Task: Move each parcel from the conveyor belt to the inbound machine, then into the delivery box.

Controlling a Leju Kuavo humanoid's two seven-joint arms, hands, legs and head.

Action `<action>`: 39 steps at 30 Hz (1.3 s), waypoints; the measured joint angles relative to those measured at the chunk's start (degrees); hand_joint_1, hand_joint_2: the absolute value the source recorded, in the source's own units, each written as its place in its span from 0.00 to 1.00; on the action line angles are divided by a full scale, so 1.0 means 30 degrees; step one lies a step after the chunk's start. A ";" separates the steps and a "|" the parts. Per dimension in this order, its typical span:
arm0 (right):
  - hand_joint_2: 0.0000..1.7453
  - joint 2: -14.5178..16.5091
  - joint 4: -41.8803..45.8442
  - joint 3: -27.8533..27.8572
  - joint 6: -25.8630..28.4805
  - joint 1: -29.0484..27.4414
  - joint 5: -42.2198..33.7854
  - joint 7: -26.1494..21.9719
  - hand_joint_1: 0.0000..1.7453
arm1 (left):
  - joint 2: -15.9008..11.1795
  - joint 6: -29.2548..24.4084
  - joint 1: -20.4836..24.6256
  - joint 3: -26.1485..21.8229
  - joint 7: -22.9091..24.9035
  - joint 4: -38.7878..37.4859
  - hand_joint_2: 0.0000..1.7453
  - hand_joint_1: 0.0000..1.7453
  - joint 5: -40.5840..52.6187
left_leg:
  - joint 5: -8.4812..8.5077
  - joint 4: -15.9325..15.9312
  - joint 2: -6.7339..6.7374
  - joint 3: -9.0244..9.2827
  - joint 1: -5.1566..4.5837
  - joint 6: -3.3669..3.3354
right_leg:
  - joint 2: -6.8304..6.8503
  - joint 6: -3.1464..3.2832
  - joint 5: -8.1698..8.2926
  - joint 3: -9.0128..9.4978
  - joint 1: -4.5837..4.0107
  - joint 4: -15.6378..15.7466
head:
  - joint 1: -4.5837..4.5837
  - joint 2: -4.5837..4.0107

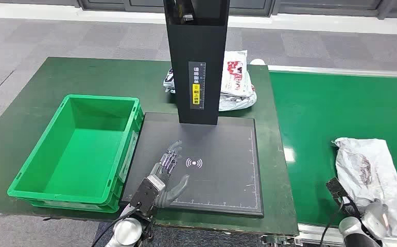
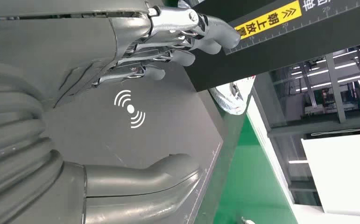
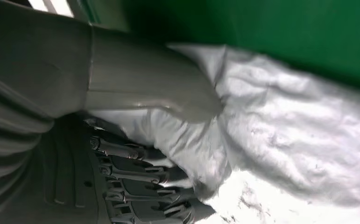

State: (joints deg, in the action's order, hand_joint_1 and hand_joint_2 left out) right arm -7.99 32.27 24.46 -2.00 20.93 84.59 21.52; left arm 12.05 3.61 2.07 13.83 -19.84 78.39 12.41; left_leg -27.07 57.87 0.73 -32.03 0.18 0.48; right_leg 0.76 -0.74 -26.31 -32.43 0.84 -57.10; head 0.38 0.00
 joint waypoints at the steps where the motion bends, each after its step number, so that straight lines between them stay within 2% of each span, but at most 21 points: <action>1: 1.00 -0.0023 -0.0099 0.0000 -0.0006 0.0061 0.0020 -0.0006 1.00 | -0.0001 -0.0007 0.0024 0.0016 -0.0006 -0.0055 1.00 0.00 -0.0010 | -0.0002 0.0001 0.0002 0.0006 0.0003 -0.0004 | -0.0003 -0.0008 0.0005 0.0009 -0.0002 0.0009 | -0.0001 0.0000; 9: 1.00 -0.0446 -0.1016 0.0002 0.0003 0.0646 0.0139 -0.0293 1.00 | -0.0004 -0.0054 0.0320 0.0140 -0.0073 -0.0608 1.00 0.00 -0.0076 | 0.0001 0.0040 0.0041 0.0021 0.0009 -0.0048 | -0.0036 -0.0086 0.0071 0.0054 -0.0007 0.0061 | -0.0004 0.0000; 20: 1.00 -0.0375 -0.1135 0.0911 0.0920 0.0700 -0.2189 -0.2437 1.00 | -0.0009 -0.0217 0.0357 0.0164 -0.0164 -0.0870 1.00 0.00 -0.0337 | 0.0014 0.0044 0.0074 0.0015 0.0012 -0.0063 | -0.0060 -0.0089 0.0091 0.0048 -0.0014 0.0055 | -0.0004 0.0000; 23: 1.00 -0.0127 -0.0980 0.1772 0.0719 0.0700 -0.5531 -0.5434 1.00 | -0.0058 -0.0293 0.0279 0.0164 -0.0193 -0.0815 1.00 0.00 -0.0346 | -0.0003 0.0040 0.0112 -0.0087 0.0016 -0.0062 | -0.0106 -0.0085 0.0093 0.0045 -0.0014 0.0051 | -0.0005 0.0000; 26: 1.00 0.0522 -0.0089 0.3134 -0.1841 0.0575 -1.1965 -0.9869 1.00 | -0.0180 -0.0429 0.0141 0.0162 -0.0431 -0.0690 1.00 0.00 -0.0388 | -0.0036 0.0036 0.0168 -0.0165 0.0010 -0.0062 | -0.0181 -0.0084 0.0094 0.0014 -0.0006 0.0051 | -0.0004 0.0000; 28: 1.00 0.1240 0.1200 0.3681 -0.3559 0.0146 -1.6302 -1.1424 1.00 | -0.0250 -0.0464 0.0039 0.0158 -0.0632 -0.0648 1.00 0.00 -0.0397 | 0.0008 0.0038 0.0128 -0.0105 0.0005 -0.0088 | -0.0133 -0.0089 0.0098 -0.0009 -0.0001 0.0049 | -0.0004 0.0000; 31: 1.00 0.2467 0.4612 0.3340 -0.4311 -0.1191 -2.0952 -1.1218 1.00 | -0.0322 -0.0512 -0.0092 0.0156 -0.0787 -0.0641 1.00 0.00 -0.0391 | 0.0113 0.0041 -0.0123 -0.0127 0.0003 -0.0119 | 0.0113 -0.0097 0.0100 -0.0028 -0.0001 0.0034 | -0.0004 0.0000; 33: 1.00 0.3136 0.7571 0.2168 -0.4231 -0.2375 -2.3078 -1.0695 1.00 | -0.0386 -0.0581 -0.0184 0.0156 -0.0821 -0.0630 1.00 0.00 -0.0377 | 0.0125 0.0040 -0.0215 -0.0175 0.0003 -0.0110 | 0.0196 -0.0092 0.0090 -0.0045 -0.0001 0.0024 | -0.0002 0.0000; 36: 1.00 0.3687 1.1235 -0.0275 -0.3578 -0.3766 -2.4546 -1.0071 1.00 | -0.0437 -0.0637 -0.0262 0.0156 -0.0834 -0.0590 1.00 0.00 -0.0340 | 0.0110 0.0037 -0.0150 -0.0191 0.0002 -0.0095 | 0.0121 -0.0087 0.0085 -0.0092 0.0001 0.0022 | 0.0004 0.0000; 39: 1.00 0.3926 1.3561 -0.2061 -0.3613 -0.4677 -2.4968 -1.0232 1.00 | -0.0439 -0.0643 -0.0295 0.0153 -0.0834 -0.0515 1.00 0.00 -0.0229 | 0.0106 0.0037 -0.0133 -0.0201 -0.0002 -0.0097 | 0.0106 -0.0090 0.0084 -0.0102 0.0006 0.0027 | 0.0004 0.0000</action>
State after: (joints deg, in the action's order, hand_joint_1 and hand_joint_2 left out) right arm 3.79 72.96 18.28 -12.84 6.90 9.68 -9.18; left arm 10.74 1.68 1.19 14.28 -22.34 76.84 11.73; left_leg -26.75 57.98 0.33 -32.63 0.18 0.19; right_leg 1.07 -1.01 -26.06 -32.73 0.86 -57.02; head 0.39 0.00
